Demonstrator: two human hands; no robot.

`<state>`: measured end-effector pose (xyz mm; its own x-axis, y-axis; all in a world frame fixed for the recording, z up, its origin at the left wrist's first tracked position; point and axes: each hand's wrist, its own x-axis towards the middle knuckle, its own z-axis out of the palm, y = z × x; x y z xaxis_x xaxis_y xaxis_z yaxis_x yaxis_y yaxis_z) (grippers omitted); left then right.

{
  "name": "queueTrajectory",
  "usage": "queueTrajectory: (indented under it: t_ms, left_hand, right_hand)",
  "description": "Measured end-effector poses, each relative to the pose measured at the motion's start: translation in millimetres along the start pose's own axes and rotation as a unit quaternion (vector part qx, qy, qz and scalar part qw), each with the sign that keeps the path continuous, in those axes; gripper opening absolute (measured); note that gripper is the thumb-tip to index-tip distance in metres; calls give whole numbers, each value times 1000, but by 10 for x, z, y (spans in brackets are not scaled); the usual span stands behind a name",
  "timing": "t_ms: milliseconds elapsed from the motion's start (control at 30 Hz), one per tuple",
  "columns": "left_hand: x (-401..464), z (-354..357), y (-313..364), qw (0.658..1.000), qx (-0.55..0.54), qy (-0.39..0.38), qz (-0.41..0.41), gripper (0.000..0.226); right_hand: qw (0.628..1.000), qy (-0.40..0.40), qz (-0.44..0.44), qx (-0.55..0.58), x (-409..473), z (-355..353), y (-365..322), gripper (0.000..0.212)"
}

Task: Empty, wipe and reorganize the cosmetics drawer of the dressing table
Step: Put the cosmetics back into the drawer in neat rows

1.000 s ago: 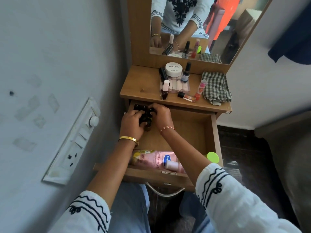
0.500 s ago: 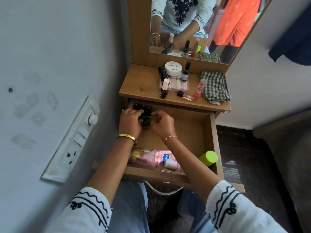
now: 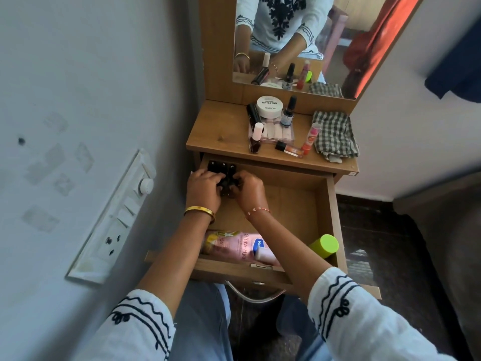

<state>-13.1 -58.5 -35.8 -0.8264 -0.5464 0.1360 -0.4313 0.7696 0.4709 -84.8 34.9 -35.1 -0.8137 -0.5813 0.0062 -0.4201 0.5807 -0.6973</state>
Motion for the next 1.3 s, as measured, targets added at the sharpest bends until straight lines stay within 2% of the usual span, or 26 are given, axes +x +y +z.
queueTrajectory:
  t_ms: [333, 600, 833, 1033, 1133, 1300]
  left_hand:
    - [6, 19, -10, 1000, 1, 3, -3, 41]
    - [-72, -42, 66, 998, -57, 40, 3, 34]
    - [-84, -161, 238, 988, -132, 85, 9, 28]
    - [-12, -307, 432, 974, -205, 100, -4, 27]
    - [77, -352, 513, 967, -238, 93, -16, 29]
    - [207, -398, 613, 961, -265, 68, -39, 32]
  right_hand:
    - [1000, 8, -17, 4, -31, 20, -5, 29]
    - [999, 20, -17, 19, -104, -77, -26, 30]
    - [996, 70, -24, 44, -141, -375, -73, 22]
    - [985, 157, -1, 69, -45, -686, -146, 12]
    - [981, 174, 6, 82, 58, -766, -173, 15]
    - [987, 139, 5, 80, 225, -756, -265, 33]
